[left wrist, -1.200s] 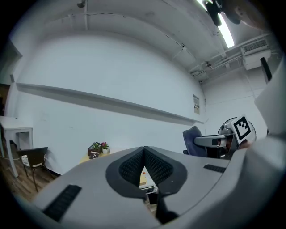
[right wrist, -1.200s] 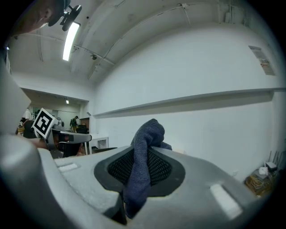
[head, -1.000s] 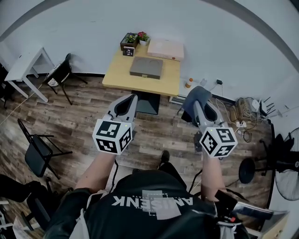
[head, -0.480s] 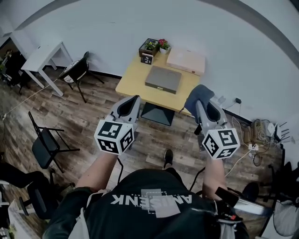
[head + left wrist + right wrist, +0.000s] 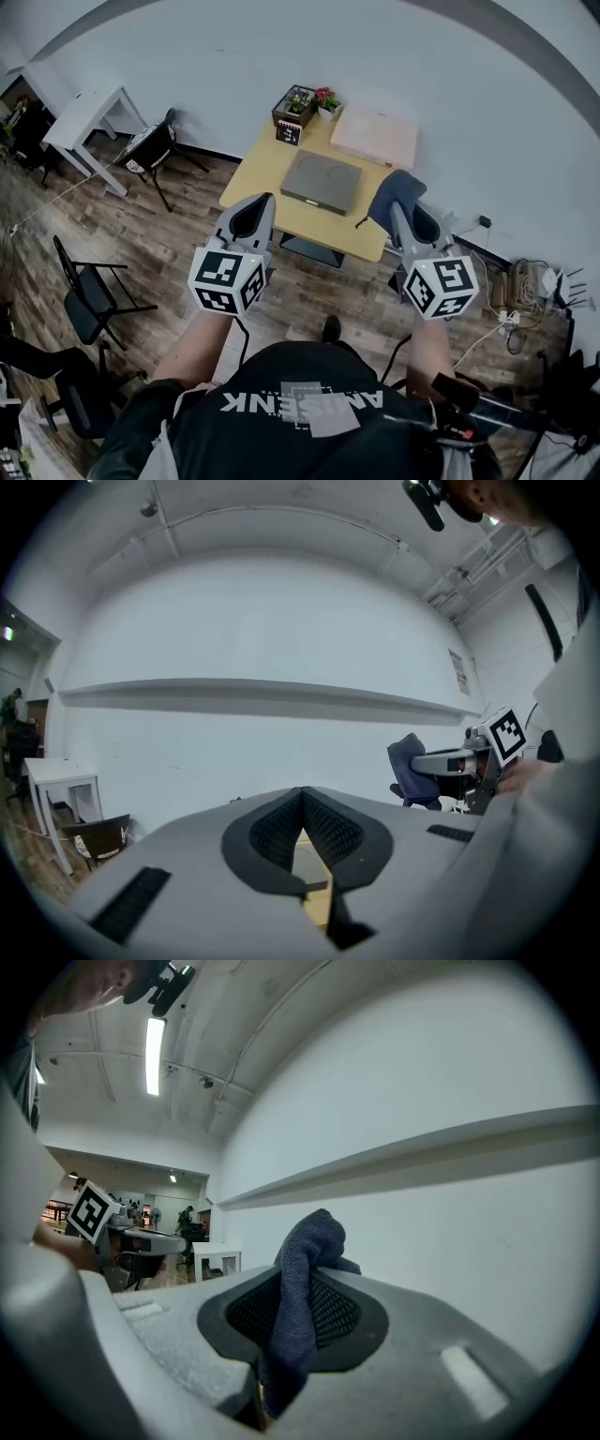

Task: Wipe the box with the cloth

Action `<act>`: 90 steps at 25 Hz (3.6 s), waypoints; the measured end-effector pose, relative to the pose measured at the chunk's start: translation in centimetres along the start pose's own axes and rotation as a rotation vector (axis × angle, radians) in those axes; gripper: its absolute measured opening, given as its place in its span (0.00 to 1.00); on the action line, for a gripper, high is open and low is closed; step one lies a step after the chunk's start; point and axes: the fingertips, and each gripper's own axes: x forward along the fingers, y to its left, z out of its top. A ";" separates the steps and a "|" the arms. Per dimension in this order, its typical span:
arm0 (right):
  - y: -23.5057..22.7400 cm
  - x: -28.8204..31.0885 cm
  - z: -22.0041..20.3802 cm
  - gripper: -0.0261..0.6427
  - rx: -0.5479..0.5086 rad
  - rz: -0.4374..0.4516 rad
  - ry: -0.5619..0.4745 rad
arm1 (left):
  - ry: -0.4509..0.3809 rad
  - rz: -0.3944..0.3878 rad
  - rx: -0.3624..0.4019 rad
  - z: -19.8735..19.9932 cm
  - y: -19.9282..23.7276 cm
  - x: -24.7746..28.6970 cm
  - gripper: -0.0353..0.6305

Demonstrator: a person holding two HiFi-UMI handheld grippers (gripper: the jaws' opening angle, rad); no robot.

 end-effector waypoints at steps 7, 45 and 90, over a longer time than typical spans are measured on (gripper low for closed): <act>-5.7 3.4 -0.4 0.14 0.021 0.015 0.021 | 0.029 0.026 0.032 0.2 0.3 7.2 0.05; -13.7 16.0 -10.2 0.15 0.215 -0.345 0.157 | 0.170 -0.335 0.021 -5.3 11.1 21.7 0.05; -18.1 30.0 -35.4 0.14 0.166 0.078 0.512 | 0.353 0.016 -0.021 -12.0 10.0 20.0 0.05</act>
